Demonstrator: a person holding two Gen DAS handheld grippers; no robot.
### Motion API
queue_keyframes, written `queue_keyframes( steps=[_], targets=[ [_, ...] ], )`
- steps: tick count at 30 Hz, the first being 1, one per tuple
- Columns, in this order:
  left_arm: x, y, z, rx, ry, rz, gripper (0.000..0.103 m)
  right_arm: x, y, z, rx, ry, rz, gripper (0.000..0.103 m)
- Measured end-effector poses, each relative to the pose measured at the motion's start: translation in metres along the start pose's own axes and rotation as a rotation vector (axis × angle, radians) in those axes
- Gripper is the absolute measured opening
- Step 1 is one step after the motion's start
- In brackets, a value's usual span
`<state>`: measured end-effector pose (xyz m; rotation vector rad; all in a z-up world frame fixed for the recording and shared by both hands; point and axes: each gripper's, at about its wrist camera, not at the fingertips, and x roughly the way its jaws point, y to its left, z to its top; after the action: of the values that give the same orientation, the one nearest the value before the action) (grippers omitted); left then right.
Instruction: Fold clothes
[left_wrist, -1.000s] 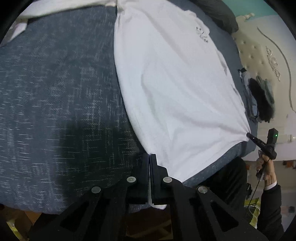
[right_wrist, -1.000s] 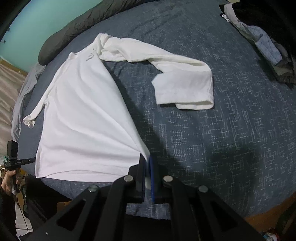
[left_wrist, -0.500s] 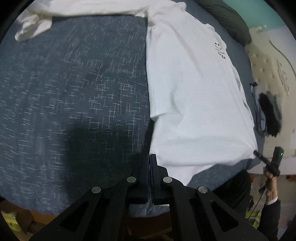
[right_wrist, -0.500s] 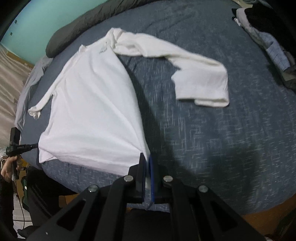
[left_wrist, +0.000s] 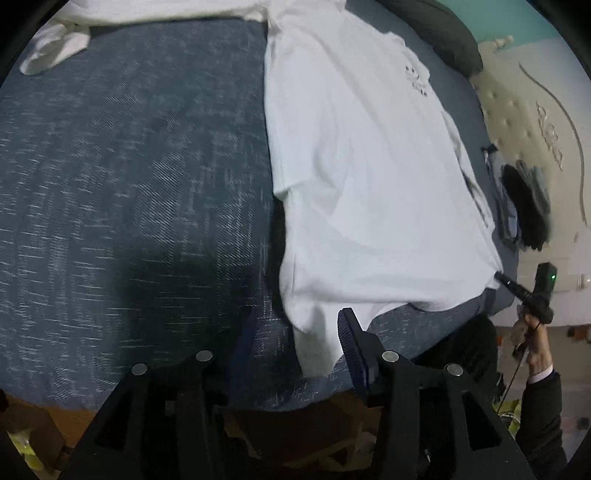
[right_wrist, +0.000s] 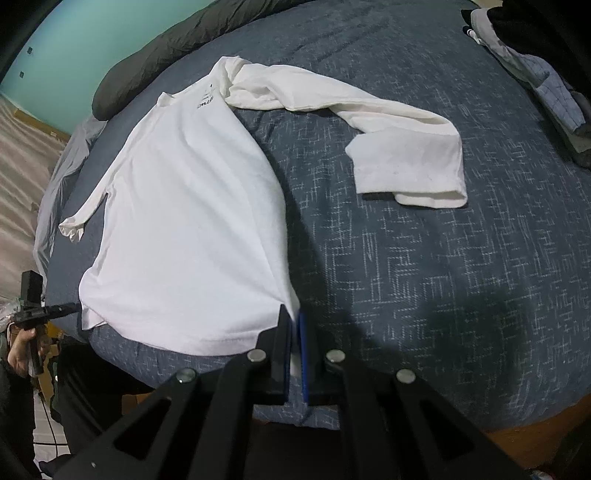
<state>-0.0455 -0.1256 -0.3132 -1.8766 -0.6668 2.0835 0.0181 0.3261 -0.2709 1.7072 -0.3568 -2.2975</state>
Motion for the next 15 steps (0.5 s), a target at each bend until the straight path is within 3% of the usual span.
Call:
queue_keyframes(
  steps=[2, 4, 5, 15],
  targets=[
    [0.014, -0.002, 0.003, -0.004, 0.032, -0.001, 0.045, -0.002, 0.002, 0.0, -0.004, -0.003, 0.004, 0.003],
    [0.012, 0.001, -0.01, 0.018, 0.058, -0.01, 0.014, -0.004, 0.005, -0.001, -0.008, -0.007, 0.01, 0.003],
    [0.006, 0.003, -0.021, 0.031, 0.067, -0.01, 0.009, -0.006, 0.005, -0.001, -0.007, -0.009, 0.014, 0.003],
    [-0.047, -0.02, -0.038, 0.118, 0.026, -0.012, 0.003, -0.023, 0.018, -0.003, -0.025, -0.016, 0.041, 0.003]
  ],
)
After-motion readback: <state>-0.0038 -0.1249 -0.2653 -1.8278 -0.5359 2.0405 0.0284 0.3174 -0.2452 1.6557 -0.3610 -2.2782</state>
